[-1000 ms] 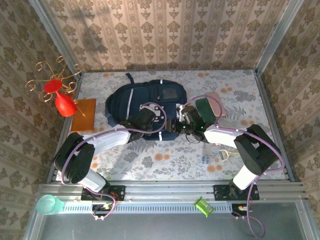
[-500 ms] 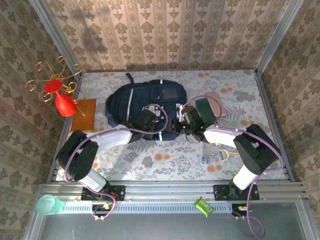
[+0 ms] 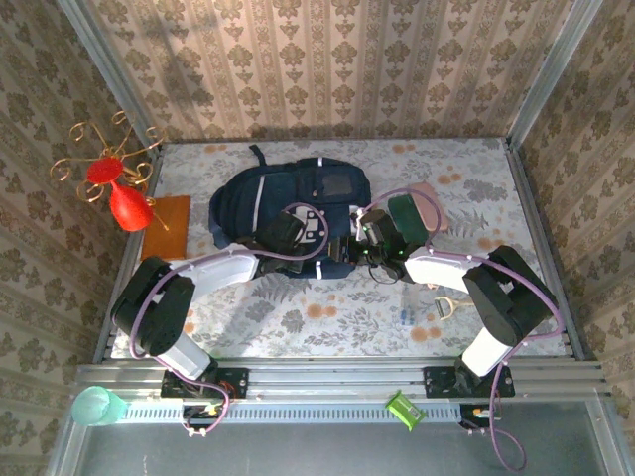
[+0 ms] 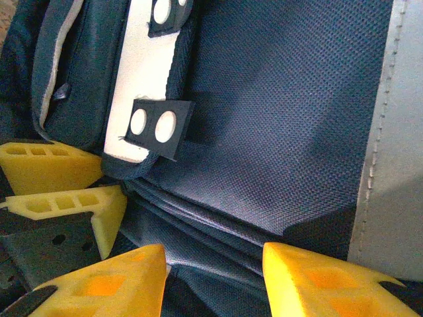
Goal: Pack the student bag
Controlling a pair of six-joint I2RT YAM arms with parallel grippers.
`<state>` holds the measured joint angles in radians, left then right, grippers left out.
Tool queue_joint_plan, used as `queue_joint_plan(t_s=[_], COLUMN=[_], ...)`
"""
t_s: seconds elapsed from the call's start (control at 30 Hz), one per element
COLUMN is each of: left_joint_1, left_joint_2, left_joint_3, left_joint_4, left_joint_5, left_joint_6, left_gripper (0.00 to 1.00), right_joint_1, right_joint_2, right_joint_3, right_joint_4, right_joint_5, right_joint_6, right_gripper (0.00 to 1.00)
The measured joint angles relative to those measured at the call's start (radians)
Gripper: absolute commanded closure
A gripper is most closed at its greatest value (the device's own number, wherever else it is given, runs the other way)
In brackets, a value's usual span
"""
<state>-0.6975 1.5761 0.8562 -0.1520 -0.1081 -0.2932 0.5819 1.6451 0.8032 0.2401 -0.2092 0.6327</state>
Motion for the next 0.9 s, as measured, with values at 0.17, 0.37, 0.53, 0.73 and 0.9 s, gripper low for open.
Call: queue_joint_plan(t_s=[0.17, 0.37, 0.53, 0.73, 0.9], left_joint_1=[0.013, 0.011, 0.011, 0.011, 0.011], left_joint_2=[-0.001, 0.009, 0.067, 0.073, 0.064], left_joint_3=[0.000, 0.024, 0.069, 0.080, 0.078], left_joint_4=[-0.003, -0.037, -0.073, -0.081, -0.079], left_joint_5=[0.035, 0.040, 0.033, 0.034, 0.034], left_joint_6=[0.003, 0.015, 0.018, 0.037, 0.050], left_gripper=[0.57, 0.54, 0.59, 0.70, 0.79], right_joint_1=[0.000, -0.002, -0.003, -0.005, -0.005], right_joint_2=[0.005, 0.006, 0.010, 0.013, 0.013], right_joint_3=[0.000, 0.000, 0.000, 0.002, 0.003], right_joint_4=[0.004, 0.006, 0.013, 0.016, 0.015], right_joint_5=[-0.001, -0.007, -0.008, -0.008, -0.008], right_joint_6=[0.000, 0.000, 0.000, 0.000, 0.000], right_gripper=[0.54, 0.54, 0.54, 0.53, 0.53])
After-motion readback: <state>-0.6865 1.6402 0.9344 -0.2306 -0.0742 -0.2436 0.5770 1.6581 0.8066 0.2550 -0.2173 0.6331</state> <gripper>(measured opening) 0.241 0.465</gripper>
